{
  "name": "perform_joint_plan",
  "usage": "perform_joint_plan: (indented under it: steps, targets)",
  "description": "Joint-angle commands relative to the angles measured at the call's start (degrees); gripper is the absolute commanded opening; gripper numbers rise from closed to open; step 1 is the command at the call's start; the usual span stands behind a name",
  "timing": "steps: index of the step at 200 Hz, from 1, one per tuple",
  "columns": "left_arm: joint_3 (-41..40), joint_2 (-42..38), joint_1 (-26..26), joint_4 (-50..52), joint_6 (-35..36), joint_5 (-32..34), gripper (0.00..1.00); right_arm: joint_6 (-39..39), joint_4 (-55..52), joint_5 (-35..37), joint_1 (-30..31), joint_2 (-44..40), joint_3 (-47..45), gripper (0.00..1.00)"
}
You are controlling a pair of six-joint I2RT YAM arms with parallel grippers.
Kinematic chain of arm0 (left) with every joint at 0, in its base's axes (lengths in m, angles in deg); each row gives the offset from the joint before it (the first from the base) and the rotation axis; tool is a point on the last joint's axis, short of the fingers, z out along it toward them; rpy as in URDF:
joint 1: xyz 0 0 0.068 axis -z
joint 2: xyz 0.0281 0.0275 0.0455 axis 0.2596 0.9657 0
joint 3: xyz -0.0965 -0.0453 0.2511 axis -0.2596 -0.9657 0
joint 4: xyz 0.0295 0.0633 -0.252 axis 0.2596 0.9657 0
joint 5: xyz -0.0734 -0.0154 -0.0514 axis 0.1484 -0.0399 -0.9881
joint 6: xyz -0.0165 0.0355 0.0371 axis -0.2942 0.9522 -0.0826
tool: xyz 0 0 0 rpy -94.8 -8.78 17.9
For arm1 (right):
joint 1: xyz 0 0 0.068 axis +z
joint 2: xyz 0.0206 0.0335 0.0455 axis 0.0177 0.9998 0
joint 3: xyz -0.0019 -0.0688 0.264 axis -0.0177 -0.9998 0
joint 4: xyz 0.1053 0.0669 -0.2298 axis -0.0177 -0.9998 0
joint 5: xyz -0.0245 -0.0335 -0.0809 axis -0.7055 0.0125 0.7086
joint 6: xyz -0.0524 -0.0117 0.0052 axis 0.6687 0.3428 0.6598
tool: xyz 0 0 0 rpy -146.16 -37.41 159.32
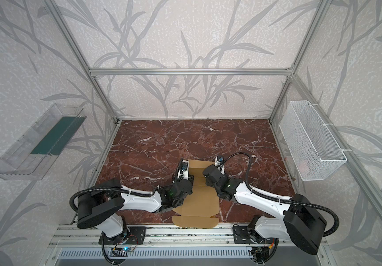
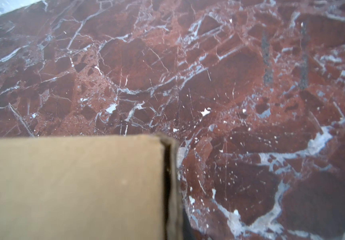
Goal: Assemble paper box
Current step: Fold the bottom flaps of a flat cardboard box at the center of the table.
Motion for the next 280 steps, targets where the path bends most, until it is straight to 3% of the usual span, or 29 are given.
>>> perform_joint_plan:
  steps: [1, 94, 151, 189, 231, 280]
  targets:
    - [1.31, -2.38, 0.22, -2.28, -2.13, 1.61, 0.0, -1.6, -5.67, 2.25, 0.0, 0.62, 3.18, 0.0]
    - [3.78, -3.95, 0.41, 3.89, -4.94, 3.86, 0.0, -5.48, -19.56, 7.0, 0.01, 3.28, 9.68, 0.0]
    - [3.89, -4.64, 0.85, 5.17, -6.76, 5.27, 0.0, -6.77, -15.12, 2.51, 0.0, 2.71, 7.7, 0.0]
    - [3.95, -5.46, 1.19, 5.3, -6.87, 6.12, 0.0, -8.64, -13.75, 0.92, 0.01, 2.15, 5.35, 0.15]
    - [3.86, -5.8, 1.41, 5.95, -7.71, 7.13, 0.0, -9.69, -10.93, -0.89, 0.0, 0.61, 2.58, 0.19]
    - [4.07, -6.34, 1.74, 6.31, -7.68, 7.21, 0.0, -8.73, -9.94, 3.11, -0.09, -0.35, 2.29, 0.19]
